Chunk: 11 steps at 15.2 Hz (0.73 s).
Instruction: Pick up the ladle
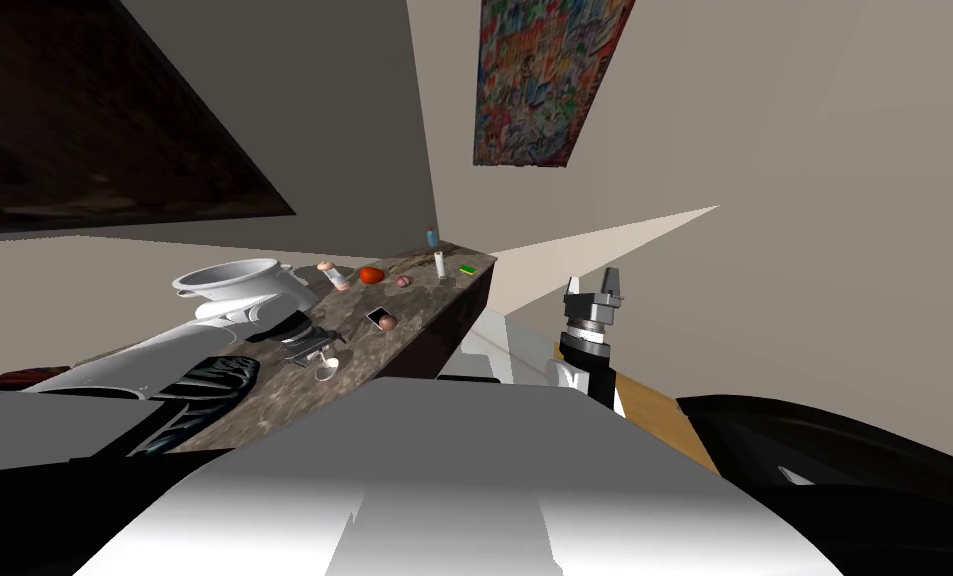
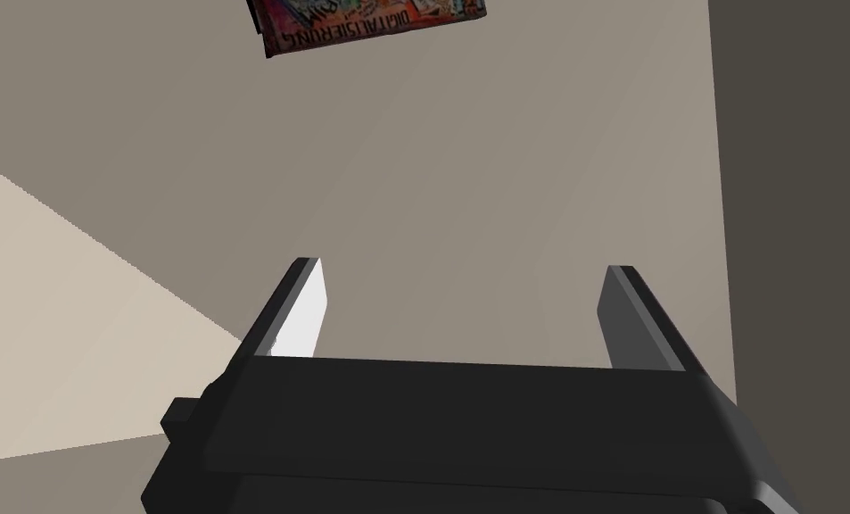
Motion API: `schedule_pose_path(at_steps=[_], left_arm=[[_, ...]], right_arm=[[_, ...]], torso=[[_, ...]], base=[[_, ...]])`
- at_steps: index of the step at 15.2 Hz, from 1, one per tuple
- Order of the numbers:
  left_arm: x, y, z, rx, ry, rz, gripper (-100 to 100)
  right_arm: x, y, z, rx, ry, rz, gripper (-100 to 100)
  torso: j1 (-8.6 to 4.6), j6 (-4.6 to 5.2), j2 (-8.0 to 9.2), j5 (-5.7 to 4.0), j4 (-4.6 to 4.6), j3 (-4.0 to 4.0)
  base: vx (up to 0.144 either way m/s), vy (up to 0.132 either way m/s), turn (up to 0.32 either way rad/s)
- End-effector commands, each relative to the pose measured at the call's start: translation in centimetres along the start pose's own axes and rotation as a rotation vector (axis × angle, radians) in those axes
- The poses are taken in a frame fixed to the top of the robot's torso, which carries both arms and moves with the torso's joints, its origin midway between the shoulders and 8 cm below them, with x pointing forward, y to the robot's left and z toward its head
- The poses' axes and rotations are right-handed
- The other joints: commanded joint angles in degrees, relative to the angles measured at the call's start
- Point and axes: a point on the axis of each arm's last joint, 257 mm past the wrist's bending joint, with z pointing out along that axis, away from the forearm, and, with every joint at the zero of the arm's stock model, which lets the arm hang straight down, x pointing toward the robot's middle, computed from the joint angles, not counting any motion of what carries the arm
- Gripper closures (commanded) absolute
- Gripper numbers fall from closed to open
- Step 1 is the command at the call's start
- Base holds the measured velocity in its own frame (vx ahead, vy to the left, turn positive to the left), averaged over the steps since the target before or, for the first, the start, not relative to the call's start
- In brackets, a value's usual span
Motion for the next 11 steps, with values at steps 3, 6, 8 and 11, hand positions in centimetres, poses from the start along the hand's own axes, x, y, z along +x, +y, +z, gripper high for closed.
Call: schedule_pose_path(at_steps=[3,6,8,11], left_arm=[[-0.2,-0.1,0.7,-0.003,0.000,-0.003,100],[-0.2,-0.2,0.7,-0.001,0.001,-0.004,100],[0.4,0.0,-0.5,0.000,0.004,0.001,100],[0.5,0.1,-0.7,-0.002,0.009,0.001,100]], right_arm=[[0.0,0.0,0.0,0.000,0.000,0.000,0],[0.0,0.0,0.0,0.000,0.000,0.000,0],[0.0,0.0,0.0,0.000,0.000,0.000,0],[0.0,0.0,0.0,0.000,0.000,0.000,0]], torso=[[0.03,-0.01,0.02,0.00,0.01,0.02],[-0.09,0.08,-0.03,0.02,0.00,-0.01],[-0.09,0.08,-0.09,0.03,-0.08,-0.08],[-0.27,0.10,-0.18,-0.03,-0.12,-0.14]], base=[[-0.006,0.033,-0.014],[-0.001,0.004,0.008],[-0.002,-0.011,0.016],[0.005,-0.037,0.024]])
